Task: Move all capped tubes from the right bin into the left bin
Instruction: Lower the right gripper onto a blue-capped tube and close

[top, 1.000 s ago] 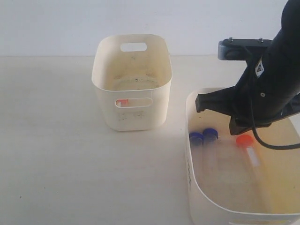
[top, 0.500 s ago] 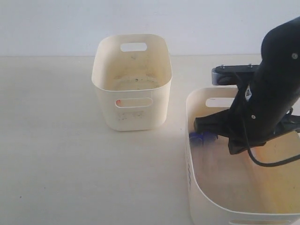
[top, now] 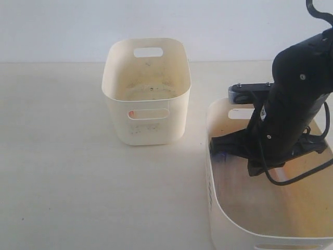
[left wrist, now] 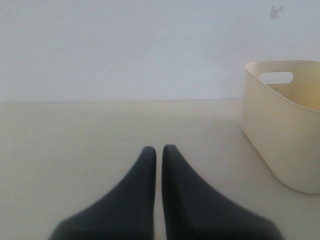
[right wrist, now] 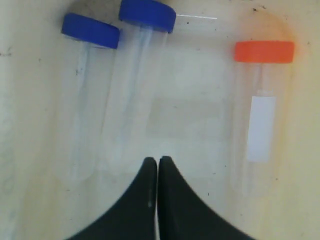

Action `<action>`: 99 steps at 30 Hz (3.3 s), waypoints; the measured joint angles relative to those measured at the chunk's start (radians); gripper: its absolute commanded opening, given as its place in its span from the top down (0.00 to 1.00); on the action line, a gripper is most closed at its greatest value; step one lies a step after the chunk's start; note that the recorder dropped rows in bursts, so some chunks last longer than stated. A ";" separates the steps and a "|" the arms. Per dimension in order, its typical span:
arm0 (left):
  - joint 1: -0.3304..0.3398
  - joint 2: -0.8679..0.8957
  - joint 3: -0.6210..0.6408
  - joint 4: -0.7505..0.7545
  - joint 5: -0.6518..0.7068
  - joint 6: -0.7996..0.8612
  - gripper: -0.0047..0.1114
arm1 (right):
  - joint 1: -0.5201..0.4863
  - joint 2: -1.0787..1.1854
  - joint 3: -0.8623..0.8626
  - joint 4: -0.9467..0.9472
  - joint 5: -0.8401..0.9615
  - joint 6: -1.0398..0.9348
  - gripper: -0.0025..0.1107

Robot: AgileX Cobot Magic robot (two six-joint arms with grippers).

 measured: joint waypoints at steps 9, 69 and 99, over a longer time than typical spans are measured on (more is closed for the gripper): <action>0.000 0.000 0.000 0.000 0.000 0.000 0.92 | 0.000 0.049 0.000 -0.010 -0.008 0.000 0.76; 0.000 0.000 0.000 0.000 0.000 0.000 0.92 | -0.002 0.067 0.130 -0.036 -0.359 0.132 0.48; 0.000 0.000 0.000 0.000 0.000 0.000 0.92 | -0.002 0.146 0.122 -0.222 -0.306 0.246 0.98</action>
